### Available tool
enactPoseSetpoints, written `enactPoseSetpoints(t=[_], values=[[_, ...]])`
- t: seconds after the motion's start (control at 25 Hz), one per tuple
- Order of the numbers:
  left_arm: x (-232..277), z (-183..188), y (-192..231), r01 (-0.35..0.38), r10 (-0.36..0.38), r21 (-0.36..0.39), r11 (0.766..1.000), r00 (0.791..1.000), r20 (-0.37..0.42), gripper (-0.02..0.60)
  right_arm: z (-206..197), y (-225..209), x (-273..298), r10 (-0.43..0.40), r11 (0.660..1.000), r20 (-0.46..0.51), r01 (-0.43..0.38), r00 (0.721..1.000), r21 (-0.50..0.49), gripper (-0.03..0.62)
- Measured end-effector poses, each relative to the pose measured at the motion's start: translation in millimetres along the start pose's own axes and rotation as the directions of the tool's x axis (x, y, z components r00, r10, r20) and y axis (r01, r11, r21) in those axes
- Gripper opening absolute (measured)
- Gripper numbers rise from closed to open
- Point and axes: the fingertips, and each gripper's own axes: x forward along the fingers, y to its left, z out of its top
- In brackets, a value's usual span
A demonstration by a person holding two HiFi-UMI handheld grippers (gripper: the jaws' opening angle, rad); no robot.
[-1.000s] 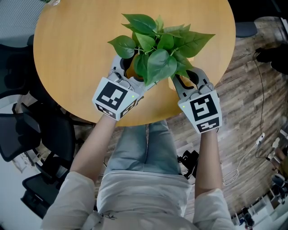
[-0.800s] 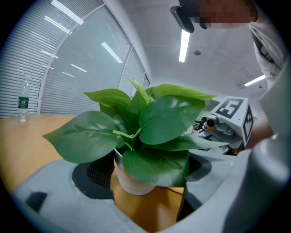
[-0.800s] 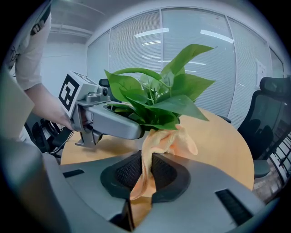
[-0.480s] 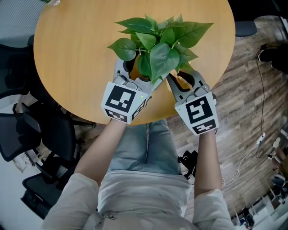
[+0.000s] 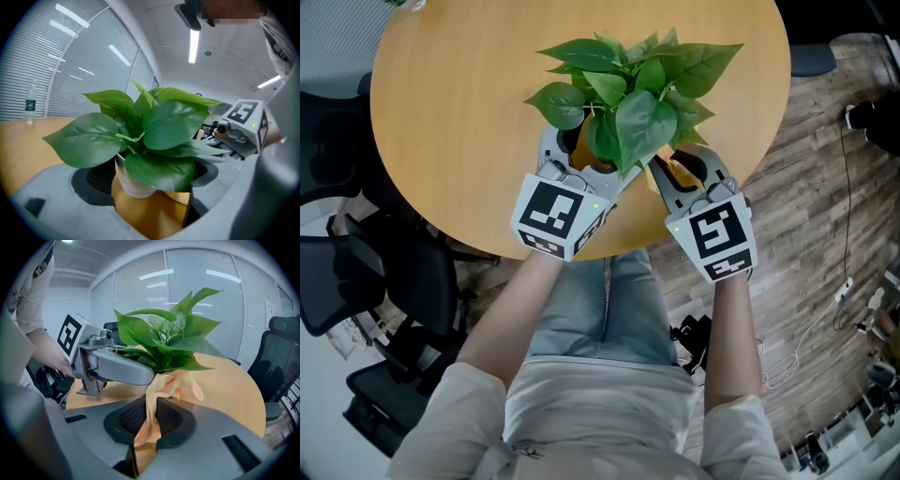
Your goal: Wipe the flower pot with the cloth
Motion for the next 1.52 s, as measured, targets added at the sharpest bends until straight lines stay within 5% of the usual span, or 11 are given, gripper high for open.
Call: enactPoseSetpoints(t=[0.36,0.72,1.0,1.24,1.52], values=[[-26.5,-41.8,2.6,0.183,-0.169,0.099,0.978,0.976,-0.134,0.437,-0.3,-0.6,-3.4,0.004,1.000,0.003,-0.004,1.000,-0.004,0.044],[-34.8,-40.4,58.4,0.253,-0.227,0.154,0.955,0.960,-0.165,0.437,-0.3,0.6,-1.0,0.008,1.000,-0.002,-0.008,1.000,-0.001,0.044],[-26.3,-3.6,39.4,0.467,-0.459,0.202,0.861,0.884,-0.088,0.442,-1.0,0.4,-2.0,0.011,1.000,-0.005,-0.011,1.000,-0.002,0.044],[-10.5,2.0,20.1,0.608,-0.594,0.230,0.760,0.793,-0.134,0.474,-1.3,1.2,-1.5,0.013,1.000,-0.005,-0.013,1.000,-0.003,0.044],[0.5,8.2,10.0,0.672,-0.659,0.198,0.714,0.740,-0.135,0.465,-2.0,2.8,-1.1,0.012,1.000,-0.006,-0.012,1.000,-0.007,0.044]])
